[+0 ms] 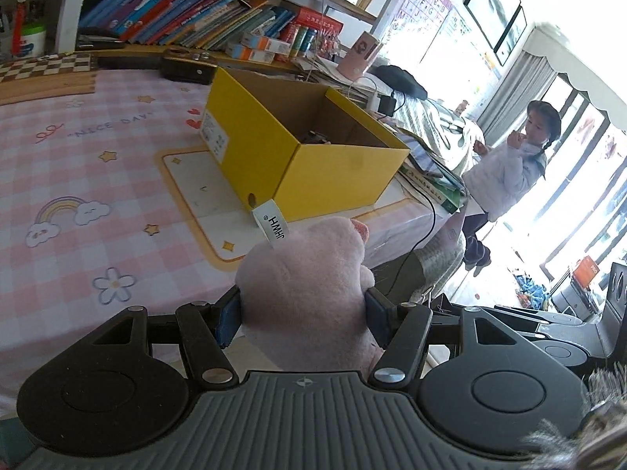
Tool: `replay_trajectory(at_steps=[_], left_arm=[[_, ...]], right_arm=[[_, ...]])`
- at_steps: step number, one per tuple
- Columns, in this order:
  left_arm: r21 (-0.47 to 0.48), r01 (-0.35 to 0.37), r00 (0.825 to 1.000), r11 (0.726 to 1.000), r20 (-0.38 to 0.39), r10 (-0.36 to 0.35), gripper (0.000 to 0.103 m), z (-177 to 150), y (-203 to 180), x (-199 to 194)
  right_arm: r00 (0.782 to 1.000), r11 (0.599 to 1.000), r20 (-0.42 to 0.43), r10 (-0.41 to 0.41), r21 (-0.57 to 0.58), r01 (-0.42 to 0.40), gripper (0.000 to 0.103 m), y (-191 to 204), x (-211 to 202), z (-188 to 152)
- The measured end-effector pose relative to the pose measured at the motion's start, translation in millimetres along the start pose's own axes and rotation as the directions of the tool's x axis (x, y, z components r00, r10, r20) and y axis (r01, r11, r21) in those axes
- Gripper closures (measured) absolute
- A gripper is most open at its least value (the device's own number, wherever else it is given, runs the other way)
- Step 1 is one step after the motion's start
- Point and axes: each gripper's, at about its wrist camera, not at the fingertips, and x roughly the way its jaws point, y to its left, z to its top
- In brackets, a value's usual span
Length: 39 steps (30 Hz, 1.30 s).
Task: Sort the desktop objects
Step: 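Carry the pig with the left tool while the right carries the clip toward the box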
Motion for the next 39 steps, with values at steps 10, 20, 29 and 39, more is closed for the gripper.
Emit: replay_trajectory(at_steps=[10,20,29,39], left_arm=[[0.019,0.014,0.999,1.0,-0.03,-0.014,0.043,13.1,-34.9,38.8],[0.046,0.023,0.999,0.999,-0.047,-0.02,0.043,26.3,-72.2,77.6],[0.052,-0.015,1.0,0.999,0.011,0.015,0.043,52.8,-91.7,93.9],[0.025,-0.102,0.976,0.994,0.195,0.096,0.042,113.7,-93.3,97.4]], right_arm=[[1.0,1.0,-0.028,0.0,0.008,0.0,0.079,-43.3,12.4,13.3],[0.999,1.0,-0.044,0.016,0.016,-0.015,0.079,-89.7,28.7,30.5],[0.998,0.998,-0.01,0.059,-0.017,-0.059,0.079,-119.0,49.6,60.7],[0.973,0.985,0.17,0.158,-0.097,-0.144,0.079,-131.2,58.9,147.6]])
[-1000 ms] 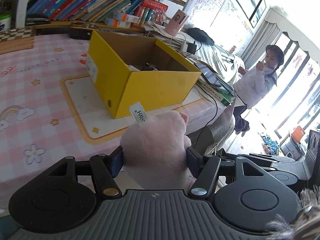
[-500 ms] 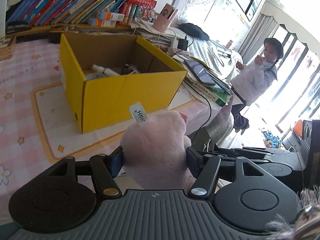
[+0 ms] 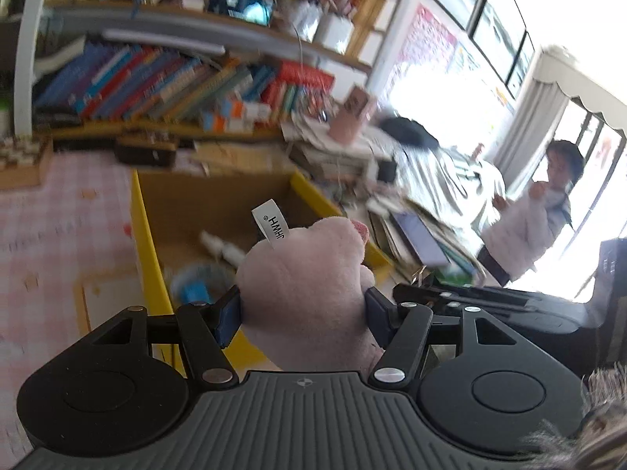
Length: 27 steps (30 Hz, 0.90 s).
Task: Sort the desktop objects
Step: 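Carry the pig with the left tool while the right carries the clip toward the box, then lower the pig into the box with the left tool while the right lowers the clip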
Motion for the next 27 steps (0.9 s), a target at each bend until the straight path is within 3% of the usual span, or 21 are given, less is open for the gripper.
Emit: replay_trajectory(at_steps=[7,12,19,27], left_arm=[[0.073,-0.15,0.986,0.986,0.082,0.144,0.042,34.4,8.1,27.5],[0.134,-0.231,0.973,0.964,0.052,0.226,0.042,37.6,16.3,57.3],[0.258,-0.224,0.957,0.94,-0.122,0.261,0.04,15.5,15.0,109.0],[0.267,-0.235,0.955,0.935,-0.117,0.274,0.024,10.8,14.2,115.5]], right_arm=[[0.996,0.996,0.056,0.075,-0.053,-0.072,0.079,1.0,40.6,43.3],[0.994,0.991,0.015,0.112,-0.074,-0.11,0.079,5.1,76.8,53.2],[0.988,0.982,-0.062,0.139,-0.117,-0.145,0.079,8.2,107.6,52.2],[0.973,0.971,-0.183,0.142,-0.167,-0.173,0.079,6.1,136.5,41.3]])
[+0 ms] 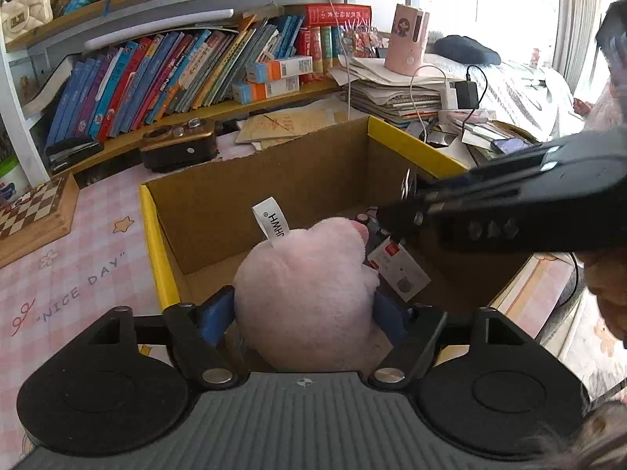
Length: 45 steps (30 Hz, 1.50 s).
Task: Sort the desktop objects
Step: 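Lower the pig into the box with the left tool while the right lowers the clip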
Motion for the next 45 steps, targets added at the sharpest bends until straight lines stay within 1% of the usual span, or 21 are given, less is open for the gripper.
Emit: replay_trajectory(at_steps=[1,2,5,7,8,9,12,16,19,22,26,28,31,38,39,40,41,45], left_arm=[[0.001,-0.01,1.0,1.0,0.009,0.01,0.021,0.3,-1.8,-0.6],[0.003,-0.022,0.999,1.0,0.023,0.022,0.014,0.0,-3.5,-3.5],[0.016,-0.046,0.996,0.999,0.081,0.044,0.013,-2.0,-6.9,-18.5],[0.028,-0.067,0.99,0.997,0.123,0.063,0.007,-4.1,-9.1,-31.8],[0.029,-0.078,0.986,0.997,0.147,0.073,0.001,-6.1,-9.4,-39.3],[0.024,-0.086,0.982,0.996,0.171,0.081,0.001,-8.1,-8.8,-46.7],[-0.016,-0.098,0.973,0.995,0.209,0.099,0.001,-14.0,-4.4,-64.8],[-0.118,-0.135,0.959,0.984,0.234,0.16,0.0,-24.8,7.5,-86.6],[-0.195,-0.166,0.949,0.967,0.234,0.21,0.0,-33.5,19.3,-99.4],[-0.247,-0.205,0.942,0.947,0.214,0.26,0.0,-45.1,30.5,-110.0],[-0.296,-0.257,0.93,0.92,0.183,0.318,0.0,-60.3,46.7,-124.0],[-0.318,-0.269,0.925,0.909,0.177,0.336,0.0,-68.8,53.6,-133.0],[-0.341,-0.281,0.922,0.897,0.163,0.351,0.0,-81.1,63.7,-146.9],[-0.35,-0.302,0.916,0.887,0.152,0.372,0.0,-111.2,76.5,-178.2],[-0.347,-0.308,0.914,0.886,0.153,0.377,0.0,-115.8,76.9,-182.5],[-0.343,-0.312,0.912,0.886,0.153,0.381,0.0,-120.5,77.7,-186.9],[-0.342,-0.315,0.912,0.886,0.151,0.382,0.0,-125.0,78.5,-190.9],[-0.347,-0.306,0.915,0.886,0.149,0.374,0.0,-139.4,81.6,-204.8]], right_arm=[[1.0,1.0,-0.014,0.004,-0.007,-0.004,0.079,-0.4,2.9,-1.2],[1.0,1.0,-0.024,0.007,-0.011,-0.007,0.078,-0.8,5.2,-2.0],[0.998,1.0,-0.051,0.024,-0.019,-0.025,0.078,-2.2,10.4,-5.5],[0.997,0.999,-0.068,0.037,-0.025,-0.039,0.078,-2.3,13.3,-6.7],[0.996,0.999,-0.076,0.042,-0.031,-0.044,0.078,-2.0,15.0,-7.9],[0.996,0.998,-0.082,0.044,-0.035,-0.047,0.078,-1.4,16.3,-9.1],[0.993,0.997,-0.101,0.055,-0.046,-0.06,0.078,1.1,20.7,-11.2],[0.991,0.996,-0.119,0.062,-0.053,-0.069,0.078,6.0,24.5,-13.8],[0.992,0.997,-0.115,0.059,-0.051,-0.065,0.077,9.1,24.5,-14.7],[0.994,0.998,-0.1,0.038,-0.046,-0.043,0.076,12.7,20.1,-14.9],[0.999,1.0,-0.045,0.012,-0.009,-0.012,0.075,16.5,3.8,-14.9],[1.0,1.0,-0.011,-0.009,0.006,0.009,0.075,21.3,-7.9,-16.4],[0.999,0.999,0.029,-0.041,0.03,0.04,0.075,31.5,-24.4,-20.6],[0.992,0.993,0.082,-0.097,0.076,0.091,0.075,62.6,-57.3,-41.5],[0.988,0.991,0.105,-0.11,0.081,0.102,0.074,68.9,-62.9,-46.0],[0.985,0.991,0.123,-0.122,0.077,0.113,0.068,76.0,-68.3,-49.1],[0.984,0.99,0.121,-0.128,0.068,0.121,0.065,83.9,-72.2,-52.1],[0.984,0.991,0.123,-0.129,0.052,0.123,0.065,111.2,-85.9,-68.1]])
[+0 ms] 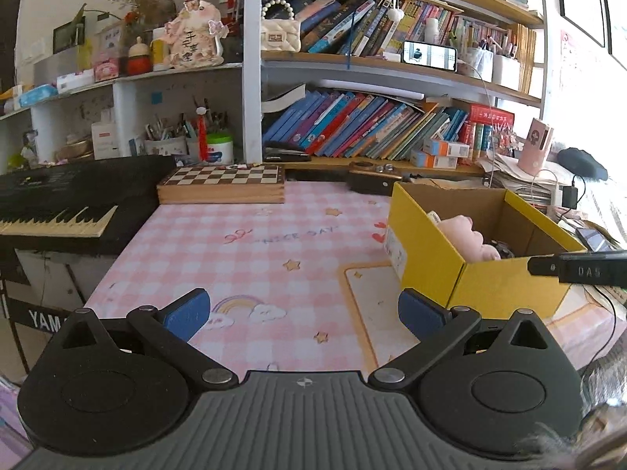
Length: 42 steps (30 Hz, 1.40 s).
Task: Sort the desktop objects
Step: 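Lower the pig into the box with the left tool while the right lowers the clip, then open both tools and withdraw them from the yellow box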
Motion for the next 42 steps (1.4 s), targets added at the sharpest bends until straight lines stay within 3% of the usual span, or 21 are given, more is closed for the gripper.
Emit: replay_trajectory(at_steps=[12,14,31,42], left_arm=[[0.003,-0.01,0.999,1.0,-0.034,0.01,0.0,-31.7,20.8,-35.1],[0.004,-0.018,0.999,1.0,-0.033,0.018,0.0,-36.5,23.6,-41.6],[0.012,-0.045,0.997,0.999,-0.066,0.046,0.0,-61.7,38.3,-71.1],[0.0,-0.046,0.992,0.999,-0.115,0.046,0.0,-66.7,44.0,-64.7]], right_arm=[[0.999,1.0,-0.039,-0.015,0.002,0.015,0.059,56.0,-49.5,-52.1],[0.999,1.0,-0.027,-0.025,-0.006,0.025,0.05,62.6,-57.6,-58.0],[0.998,0.998,-0.03,-0.058,-0.019,0.058,0.017,90.5,-83.9,-88.6],[0.997,0.998,-0.055,-0.053,-0.023,0.052,0.014,98.7,-81.8,-93.0]])
